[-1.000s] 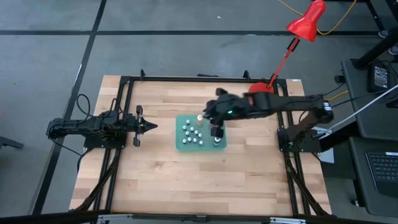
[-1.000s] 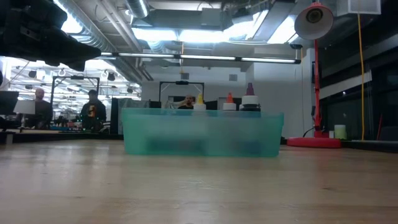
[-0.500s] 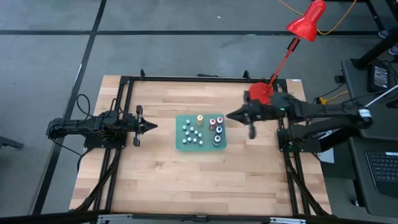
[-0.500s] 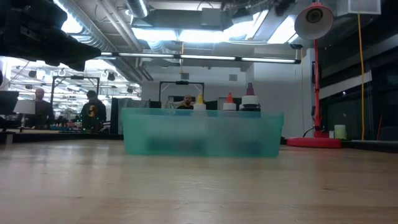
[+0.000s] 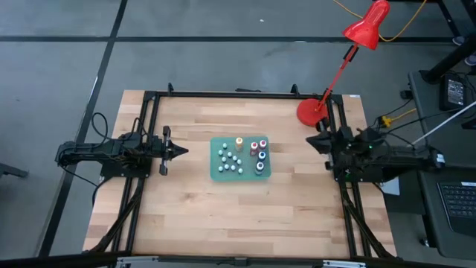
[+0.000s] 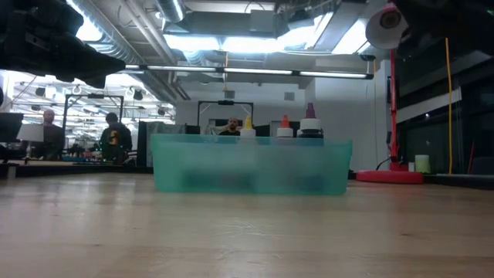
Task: Pick & Place food coloring
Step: Return to Home Position
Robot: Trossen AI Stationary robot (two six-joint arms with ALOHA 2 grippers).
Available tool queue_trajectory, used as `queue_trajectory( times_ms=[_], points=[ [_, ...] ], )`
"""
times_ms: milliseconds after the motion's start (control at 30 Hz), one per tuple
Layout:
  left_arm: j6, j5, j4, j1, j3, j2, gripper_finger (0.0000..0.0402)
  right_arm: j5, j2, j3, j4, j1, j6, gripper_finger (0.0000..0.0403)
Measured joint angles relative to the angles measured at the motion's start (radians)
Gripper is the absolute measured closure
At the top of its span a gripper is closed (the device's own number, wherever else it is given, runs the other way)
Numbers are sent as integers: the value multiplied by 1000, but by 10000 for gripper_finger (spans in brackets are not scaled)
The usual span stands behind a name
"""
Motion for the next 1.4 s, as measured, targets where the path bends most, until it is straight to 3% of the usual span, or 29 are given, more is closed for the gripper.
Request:
queue_trajectory(
  times_ms=[233,367,667,933,1400],
  points=[
    [0,0,0,0,0,0,398,0,-219,-90,-89,0,40,398],
    [0,0,0,0,0,0,398,0,-319,-100,-251,0,55,398],
    [0,0,-1,0,0,0,398,-109,-317,-97,-376,5,44,399],
    [0,0,0,0,0,0,398,86,-317,-112,-530,7,-67,400],
    [0,0,0,0,0,0,398,14,-317,-112,-577,17,-66,401]
  ],
)
